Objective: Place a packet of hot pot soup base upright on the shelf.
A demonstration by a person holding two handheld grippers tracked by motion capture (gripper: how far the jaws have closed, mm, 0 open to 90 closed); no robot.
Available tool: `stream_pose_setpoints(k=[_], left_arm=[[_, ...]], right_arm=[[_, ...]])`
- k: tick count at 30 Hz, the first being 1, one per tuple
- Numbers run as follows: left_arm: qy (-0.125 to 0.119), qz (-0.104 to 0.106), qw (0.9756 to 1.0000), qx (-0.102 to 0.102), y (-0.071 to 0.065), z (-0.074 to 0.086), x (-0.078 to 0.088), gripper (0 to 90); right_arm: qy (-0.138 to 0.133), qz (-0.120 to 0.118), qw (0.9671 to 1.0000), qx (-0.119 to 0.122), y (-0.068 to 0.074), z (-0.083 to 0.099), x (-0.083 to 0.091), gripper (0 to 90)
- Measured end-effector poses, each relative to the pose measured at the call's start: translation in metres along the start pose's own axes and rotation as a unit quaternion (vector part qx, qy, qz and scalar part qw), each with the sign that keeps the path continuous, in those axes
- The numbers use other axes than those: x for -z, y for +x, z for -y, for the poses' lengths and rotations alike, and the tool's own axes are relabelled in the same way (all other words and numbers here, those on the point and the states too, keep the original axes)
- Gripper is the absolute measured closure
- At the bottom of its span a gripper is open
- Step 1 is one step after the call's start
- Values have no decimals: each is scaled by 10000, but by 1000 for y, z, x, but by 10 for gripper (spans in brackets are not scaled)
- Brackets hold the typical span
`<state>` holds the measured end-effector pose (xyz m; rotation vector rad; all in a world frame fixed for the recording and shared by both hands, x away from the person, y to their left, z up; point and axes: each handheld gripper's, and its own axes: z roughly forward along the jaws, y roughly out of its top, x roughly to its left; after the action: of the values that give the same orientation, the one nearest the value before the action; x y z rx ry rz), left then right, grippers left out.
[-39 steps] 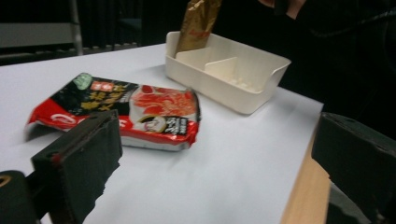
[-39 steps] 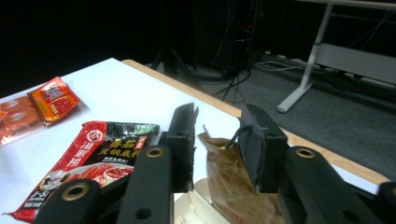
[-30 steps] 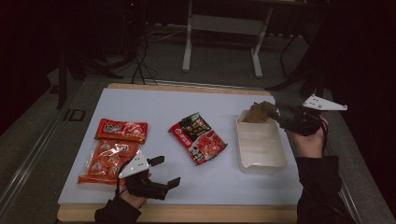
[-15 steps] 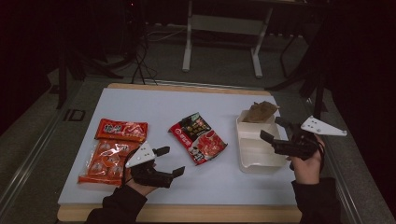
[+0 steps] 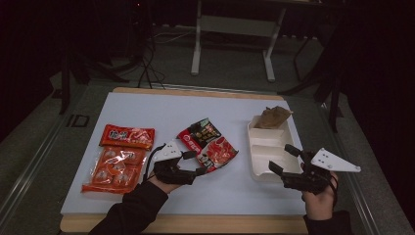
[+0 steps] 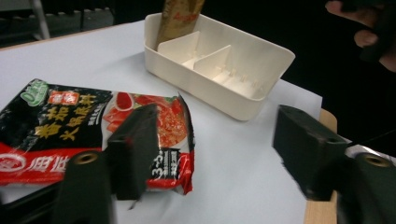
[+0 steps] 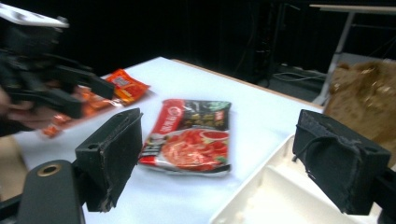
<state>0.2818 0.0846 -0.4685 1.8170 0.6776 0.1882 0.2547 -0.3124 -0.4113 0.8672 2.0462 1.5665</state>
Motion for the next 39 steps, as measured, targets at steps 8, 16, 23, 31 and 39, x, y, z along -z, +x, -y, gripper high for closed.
stream_pose_setpoints(k=[8,16,23,31,39], left_arm=[[136,77,9999,45,7,-10,-24,585],[532,-83,9985,-84,12,-24,-60,728],[633,-193,9978,-31,24,-32,-87,900],[898,-310,9954,135,33,-37,-117,900],[1228,-444,9908,349,47,-40,-145,900]], right_arm=[[-153,-148,9998,59,13,7,9,155],[-147,-102,9998,55,10,11,6,157],[-123,-147,9998,101,11,14,9,157],[-135,-62,9999,43,8,15,13,157],[-138,-65,9999,63,8,17,16,169]])
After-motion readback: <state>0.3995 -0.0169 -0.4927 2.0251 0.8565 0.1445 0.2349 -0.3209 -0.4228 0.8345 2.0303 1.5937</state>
